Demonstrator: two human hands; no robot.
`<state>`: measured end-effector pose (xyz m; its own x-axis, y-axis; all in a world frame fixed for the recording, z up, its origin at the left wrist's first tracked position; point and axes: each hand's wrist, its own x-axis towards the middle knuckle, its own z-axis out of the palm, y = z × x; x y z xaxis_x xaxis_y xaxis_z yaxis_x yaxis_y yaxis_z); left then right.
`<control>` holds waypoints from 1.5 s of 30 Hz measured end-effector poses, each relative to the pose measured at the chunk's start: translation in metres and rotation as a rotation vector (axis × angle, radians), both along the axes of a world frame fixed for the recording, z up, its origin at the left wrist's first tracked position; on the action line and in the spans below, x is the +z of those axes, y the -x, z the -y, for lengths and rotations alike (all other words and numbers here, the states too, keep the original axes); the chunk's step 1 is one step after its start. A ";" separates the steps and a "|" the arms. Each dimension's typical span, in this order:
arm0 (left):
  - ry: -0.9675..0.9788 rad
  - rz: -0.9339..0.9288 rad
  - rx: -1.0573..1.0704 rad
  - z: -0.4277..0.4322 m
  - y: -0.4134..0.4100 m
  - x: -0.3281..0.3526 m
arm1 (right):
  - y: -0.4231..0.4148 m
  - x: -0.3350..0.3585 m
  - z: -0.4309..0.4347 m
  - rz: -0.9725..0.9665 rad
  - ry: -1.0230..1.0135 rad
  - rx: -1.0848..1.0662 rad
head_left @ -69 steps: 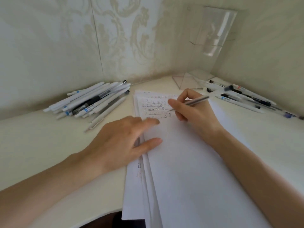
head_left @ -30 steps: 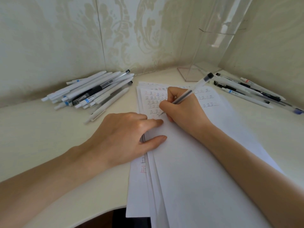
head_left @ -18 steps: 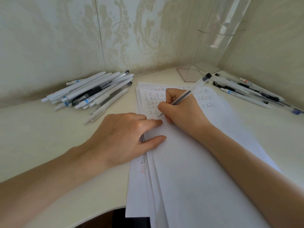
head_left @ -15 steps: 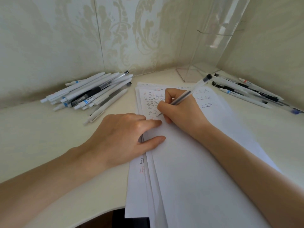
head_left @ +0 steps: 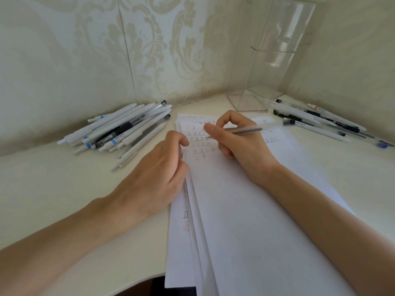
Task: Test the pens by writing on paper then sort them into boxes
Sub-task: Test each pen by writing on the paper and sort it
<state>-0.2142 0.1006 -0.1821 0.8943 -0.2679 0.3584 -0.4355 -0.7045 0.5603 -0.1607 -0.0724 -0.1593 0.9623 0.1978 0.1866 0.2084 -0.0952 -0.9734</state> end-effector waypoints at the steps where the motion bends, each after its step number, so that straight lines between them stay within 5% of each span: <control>1: 0.009 -0.005 0.019 -0.001 -0.002 -0.001 | 0.000 0.000 0.001 -0.008 -0.051 0.040; 8: 0.167 0.076 0.127 -0.004 -0.009 0.001 | 0.003 0.002 0.001 -0.120 -0.344 0.190; 26: -0.055 0.307 -0.039 -0.006 -0.006 0.004 | 0.011 0.003 -0.005 -0.026 -0.183 0.215; 34: 0.055 0.339 -0.069 -0.001 -0.001 0.008 | 0.010 0.010 -0.005 -0.072 -0.215 0.368; 38: 0.105 0.392 0.159 -0.014 -0.009 0.010 | 0.005 0.007 0.001 0.027 -0.022 0.218; 41: -0.070 0.459 0.491 -0.047 -0.026 0.011 | 0.001 -0.004 0.008 0.205 0.365 -0.021; 45: -0.227 0.332 0.790 -0.077 -0.032 0.006 | -0.004 -0.008 0.006 0.212 0.534 -0.071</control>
<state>-0.1820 0.1781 -0.1764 0.7076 0.2877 0.6455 0.1100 -0.9471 0.3015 -0.1564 -0.0786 -0.1678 0.9293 0.2535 0.2686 0.3684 -0.5826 -0.7245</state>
